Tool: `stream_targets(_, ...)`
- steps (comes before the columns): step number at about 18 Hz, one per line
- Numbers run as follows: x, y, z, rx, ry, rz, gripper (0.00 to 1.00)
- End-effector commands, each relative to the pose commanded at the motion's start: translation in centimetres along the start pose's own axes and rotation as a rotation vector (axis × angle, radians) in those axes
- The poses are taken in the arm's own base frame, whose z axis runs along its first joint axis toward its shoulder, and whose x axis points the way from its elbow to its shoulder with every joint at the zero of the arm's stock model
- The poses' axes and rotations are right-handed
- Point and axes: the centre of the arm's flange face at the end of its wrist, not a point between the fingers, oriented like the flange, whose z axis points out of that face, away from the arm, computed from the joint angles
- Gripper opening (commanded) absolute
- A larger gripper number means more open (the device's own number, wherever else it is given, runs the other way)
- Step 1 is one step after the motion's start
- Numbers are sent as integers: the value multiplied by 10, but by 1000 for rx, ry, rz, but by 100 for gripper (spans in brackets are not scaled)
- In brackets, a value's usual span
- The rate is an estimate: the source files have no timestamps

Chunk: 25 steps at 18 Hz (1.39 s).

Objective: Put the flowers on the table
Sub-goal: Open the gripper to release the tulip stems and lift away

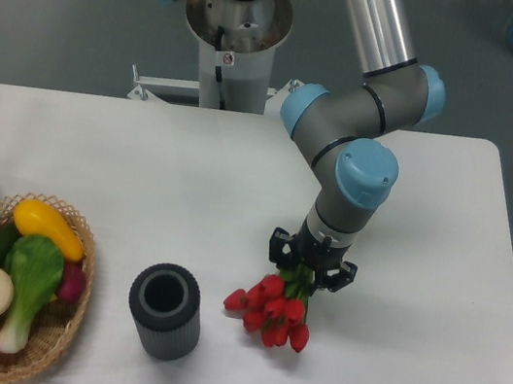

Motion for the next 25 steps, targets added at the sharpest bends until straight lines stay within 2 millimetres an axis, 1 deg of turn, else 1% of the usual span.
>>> stream_targets(1,0,0,-1,1,-1,0,96)
stream_targets(3,0,0,-3,3,-4,-1,99)
stream_targets(5,-1,1,-9,8,-10,-5,100)
stream_targets(6,-1,2,-18,17,-21,-7,100)
stream_targets(8,-4,10,-38,35,-43,-20,100)
stream_targets(9,-7,14,-55,53,-64,-31,100)
stream_targets(10,-8,16,-66,64,-77,-37,100)
stream_targets(13,-10,21,-87,78,-106,-49,100)
stream_targets(16,-5,22,-120,93,-165,-32,100)
stream_targets(19,-4,21,-138,107,-195,-19,100)
stream_targets(22,-1,23,-157,118,-227,57,100)
stream_targets(24,-6,27,-170,123,-250,78,100)
stream_targets(25,-8,29,-172,125,-255,76,100)
